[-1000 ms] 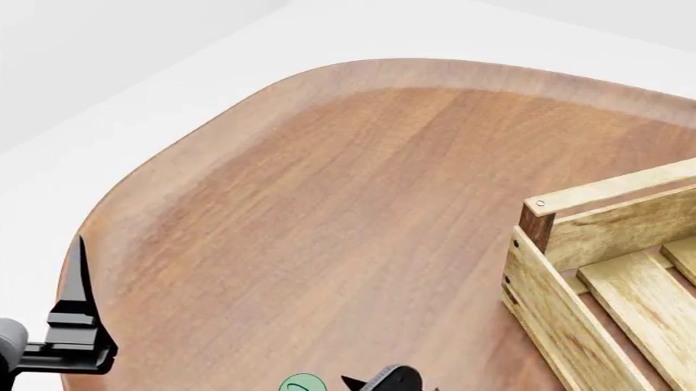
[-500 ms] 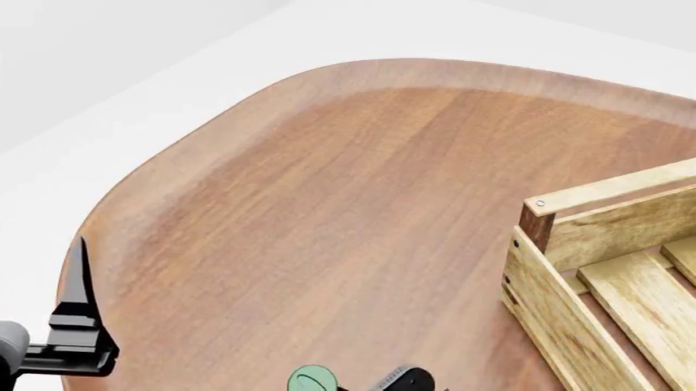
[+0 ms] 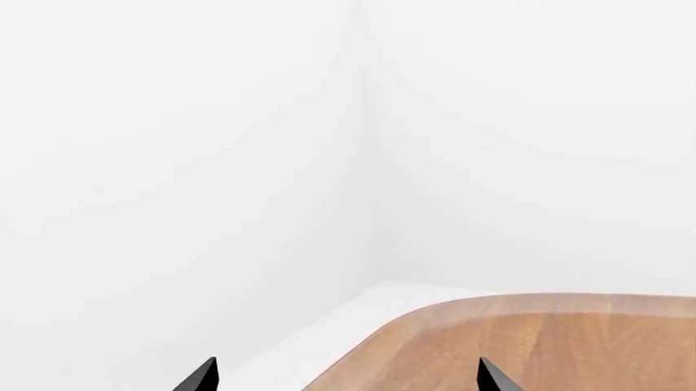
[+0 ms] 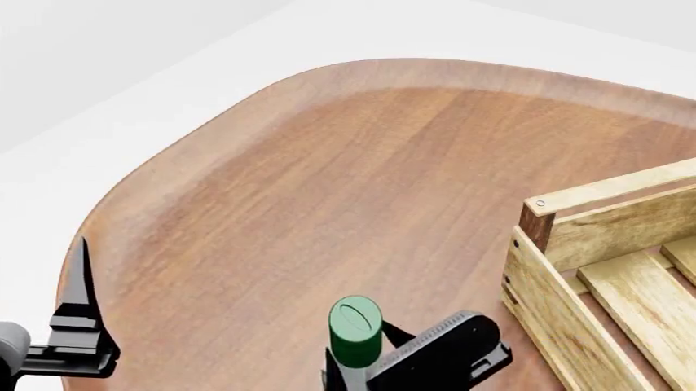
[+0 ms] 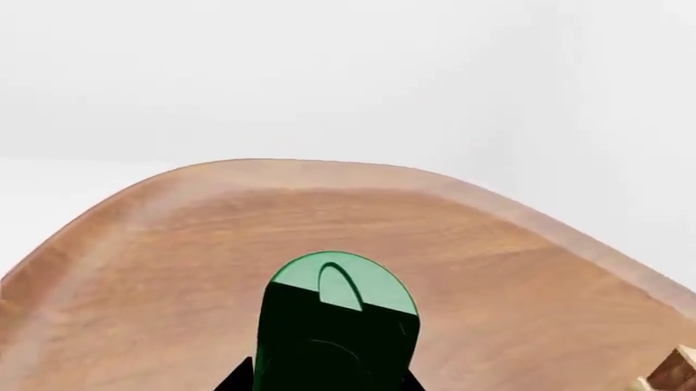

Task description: Pick up the salad dressing and put it in the tray.

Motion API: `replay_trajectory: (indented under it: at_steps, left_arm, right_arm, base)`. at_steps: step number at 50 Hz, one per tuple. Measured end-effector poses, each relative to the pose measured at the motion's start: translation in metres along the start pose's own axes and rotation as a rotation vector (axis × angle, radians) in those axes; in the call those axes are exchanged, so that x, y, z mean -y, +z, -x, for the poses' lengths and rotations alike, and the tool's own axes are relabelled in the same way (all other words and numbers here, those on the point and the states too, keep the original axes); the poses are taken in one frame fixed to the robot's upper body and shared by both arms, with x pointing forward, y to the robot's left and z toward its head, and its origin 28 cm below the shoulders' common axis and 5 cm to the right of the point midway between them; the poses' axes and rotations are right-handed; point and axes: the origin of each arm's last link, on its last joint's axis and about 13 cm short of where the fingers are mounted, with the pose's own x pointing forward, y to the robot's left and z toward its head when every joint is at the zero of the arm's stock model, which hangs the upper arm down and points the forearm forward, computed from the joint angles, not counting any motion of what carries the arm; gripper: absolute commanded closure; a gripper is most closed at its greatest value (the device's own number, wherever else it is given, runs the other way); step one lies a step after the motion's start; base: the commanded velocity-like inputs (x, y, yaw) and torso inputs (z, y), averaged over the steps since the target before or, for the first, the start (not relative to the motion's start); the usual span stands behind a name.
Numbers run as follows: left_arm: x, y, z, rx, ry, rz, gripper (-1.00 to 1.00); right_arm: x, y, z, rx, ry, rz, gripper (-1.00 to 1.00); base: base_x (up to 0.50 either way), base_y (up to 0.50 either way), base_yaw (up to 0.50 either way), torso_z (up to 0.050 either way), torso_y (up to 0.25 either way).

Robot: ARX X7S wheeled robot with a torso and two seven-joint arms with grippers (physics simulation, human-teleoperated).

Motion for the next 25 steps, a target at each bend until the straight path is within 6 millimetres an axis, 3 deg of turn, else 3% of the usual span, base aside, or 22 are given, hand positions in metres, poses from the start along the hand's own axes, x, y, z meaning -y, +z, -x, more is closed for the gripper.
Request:
replay_trajectory:
  at_steps: [25]
  left_arm:
    - [-0.001,-0.001,0.000,-0.006,0.000,0.003,-1.00]
  right_arm:
    - [0.043,0.049,0.009,0.109,-0.193,0.024,1.00]
  base:
    - [0.00,0.00,0.00,0.000,0.000]
